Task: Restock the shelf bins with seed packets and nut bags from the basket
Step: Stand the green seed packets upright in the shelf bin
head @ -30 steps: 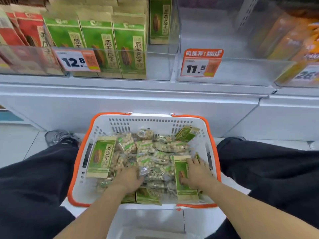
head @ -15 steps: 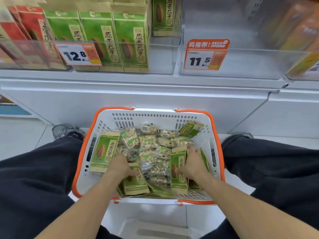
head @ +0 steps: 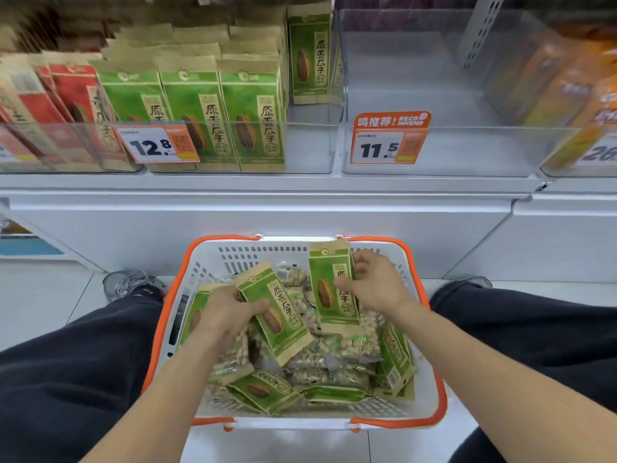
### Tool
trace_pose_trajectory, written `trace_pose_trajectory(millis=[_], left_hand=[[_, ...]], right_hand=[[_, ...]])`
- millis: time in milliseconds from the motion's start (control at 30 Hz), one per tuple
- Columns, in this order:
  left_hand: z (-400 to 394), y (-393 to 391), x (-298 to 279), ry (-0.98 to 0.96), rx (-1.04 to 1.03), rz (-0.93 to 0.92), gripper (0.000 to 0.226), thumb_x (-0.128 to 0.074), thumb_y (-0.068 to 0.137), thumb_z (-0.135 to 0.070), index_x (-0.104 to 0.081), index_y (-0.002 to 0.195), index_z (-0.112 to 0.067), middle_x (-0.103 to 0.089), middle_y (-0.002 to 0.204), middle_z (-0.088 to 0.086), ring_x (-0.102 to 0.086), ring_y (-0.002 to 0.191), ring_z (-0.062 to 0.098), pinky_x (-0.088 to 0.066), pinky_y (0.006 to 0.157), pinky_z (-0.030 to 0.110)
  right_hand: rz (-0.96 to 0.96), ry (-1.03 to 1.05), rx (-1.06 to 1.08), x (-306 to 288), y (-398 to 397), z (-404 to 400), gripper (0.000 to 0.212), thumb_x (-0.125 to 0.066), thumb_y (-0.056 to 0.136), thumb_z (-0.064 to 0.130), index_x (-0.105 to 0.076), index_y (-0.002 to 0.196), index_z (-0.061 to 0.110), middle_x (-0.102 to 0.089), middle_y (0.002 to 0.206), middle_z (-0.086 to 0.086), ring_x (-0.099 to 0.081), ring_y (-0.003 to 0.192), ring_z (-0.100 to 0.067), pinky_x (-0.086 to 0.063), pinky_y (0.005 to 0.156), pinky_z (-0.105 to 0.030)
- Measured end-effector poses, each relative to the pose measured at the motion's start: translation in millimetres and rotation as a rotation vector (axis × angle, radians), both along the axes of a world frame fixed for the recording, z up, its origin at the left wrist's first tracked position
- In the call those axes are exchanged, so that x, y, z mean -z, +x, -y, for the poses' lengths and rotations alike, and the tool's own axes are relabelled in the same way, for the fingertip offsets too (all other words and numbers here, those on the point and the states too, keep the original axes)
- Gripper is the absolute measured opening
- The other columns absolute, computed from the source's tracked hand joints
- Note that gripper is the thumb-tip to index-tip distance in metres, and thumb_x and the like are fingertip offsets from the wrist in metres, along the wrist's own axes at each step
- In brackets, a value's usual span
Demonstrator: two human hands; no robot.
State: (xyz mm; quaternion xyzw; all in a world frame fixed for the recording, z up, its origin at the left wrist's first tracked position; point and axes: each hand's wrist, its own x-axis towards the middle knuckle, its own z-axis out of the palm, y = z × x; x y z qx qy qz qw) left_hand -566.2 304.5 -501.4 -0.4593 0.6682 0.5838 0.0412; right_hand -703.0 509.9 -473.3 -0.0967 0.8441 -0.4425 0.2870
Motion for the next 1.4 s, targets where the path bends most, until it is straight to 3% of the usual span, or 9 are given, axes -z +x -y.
trace_pose_trajectory(millis=[67,233,500,633,733,900,1100,1233,1400], left_hand=[[7,-11,-19,0.060,0.032,-0.030,0.017,-0.075,0.084,-0.004,-0.070,0.100,-0.007,-0.076,0.099,0.009,-0.071,0.090,0.027,-0.057,0.078,0.038],[30,-46,-92,0.049,0.353,-0.171,0.022,-0.067,0.091,-0.005,-0.066,0.112,-0.009,-0.076,0.101,0.011,-0.073,0.090,0.031,-0.058,0.083,0.045],[51,-82,-161,0.397,0.341,-0.572,0.041,-0.062,0.088,-0.016,-0.059,0.128,-0.007,-0.067,0.124,0.015,-0.067,0.103,0.025,-0.057,0.085,0.038],[52,-97,-154,0.479,0.362,-0.600,0.043,-0.049,0.097,-0.023,-0.051,0.138,-0.011,-0.061,0.134,0.017,-0.064,0.109,0.031,-0.056,0.087,0.050],[56,-105,-160,0.541,0.473,-0.620,0.045,-0.036,0.104,-0.028,-0.046,0.144,-0.012,-0.053,0.142,0.018,-0.054,0.124,0.039,-0.045,0.101,0.060],[66,-101,-168,0.772,0.545,-0.741,0.046,-0.027,0.103,-0.017,-0.043,0.145,-0.004,-0.049,0.144,0.021,-0.055,0.121,0.035,-0.048,0.098,0.050],[59,-101,-159,0.435,0.447,-0.697,0.038,-0.044,0.095,-0.017,-0.064,0.122,0.000,-0.069,0.114,0.021,-0.070,0.091,0.022,-0.058,0.071,0.029],[44,-107,-156,0.279,0.291,-0.680,0.040,-0.051,0.089,-0.027,-0.067,0.113,0.001,-0.073,0.095,0.021,-0.068,0.068,0.020,-0.057,0.057,0.027],[32,-116,-153,0.297,0.244,-0.626,0.052,-0.040,0.091,-0.052,-0.076,0.106,-0.018,-0.076,0.105,0.007,-0.072,0.095,0.019,-0.056,0.080,0.033]], right_hand=[[0.049,-0.098,-0.022,-28,-14,8,0.033,-0.082,0.081,0.012,-0.064,0.108,0.013,-0.072,0.107,-0.006,-0.070,0.096,-0.021,-0.057,0.091,-0.042],[0.108,-0.231,-0.197,-110,-48,24,0.034,-0.075,0.084,-0.002,-0.059,0.113,0.006,-0.075,0.090,-0.007,-0.072,0.069,-0.015,-0.058,0.058,-0.029],[0.201,-0.368,-0.299,-153,-77,41,0.039,-0.073,0.082,-0.003,-0.059,0.118,0.002,-0.074,0.108,-0.018,-0.074,0.094,-0.029,-0.061,0.072,-0.031],[0.174,-0.407,-0.190,-139,-81,61,0.031,-0.072,0.082,-0.007,-0.062,0.108,0.006,-0.070,0.109,-0.021,-0.073,0.089,-0.028,-0.063,0.075,-0.036],[0.166,-0.444,-0.170,-136,-85,71,0.038,-0.073,0.084,-0.003,-0.061,0.119,0.002,-0.067,0.118,-0.024,-0.071,0.101,-0.036,-0.061,0.084,-0.042],[0.250,-0.505,-0.222,-141,-87,60,0.039,-0.067,0.089,0.001,-0.057,0.127,0.003,-0.071,0.118,-0.019,-0.070,0.104,-0.036,-0.060,0.086,-0.045],[0.201,-0.477,-0.299,-143,-80,51,0.051,-0.075,0.076,0.013,-0.058,0.123,0.004,-0.071,0.116,-0.017,-0.071,0.103,-0.032,-0.060,0.085,-0.044],[0.243,-0.525,-0.252,-144,-76,52,0.053,-0.074,0.077,0.009,-0.056,0.126,0.009,-0.071,0.117,-0.016,-0.072,0.101,-0.031,-0.061,0.078,-0.041],[0.198,-0.545,-0.201,-147,-76,55,0.034,-0.065,0.091,0.005,-0.060,0.125,0.009,-0.071,0.117,-0.013,-0.073,0.098,-0.032,-0.062,0.078,-0.044]])
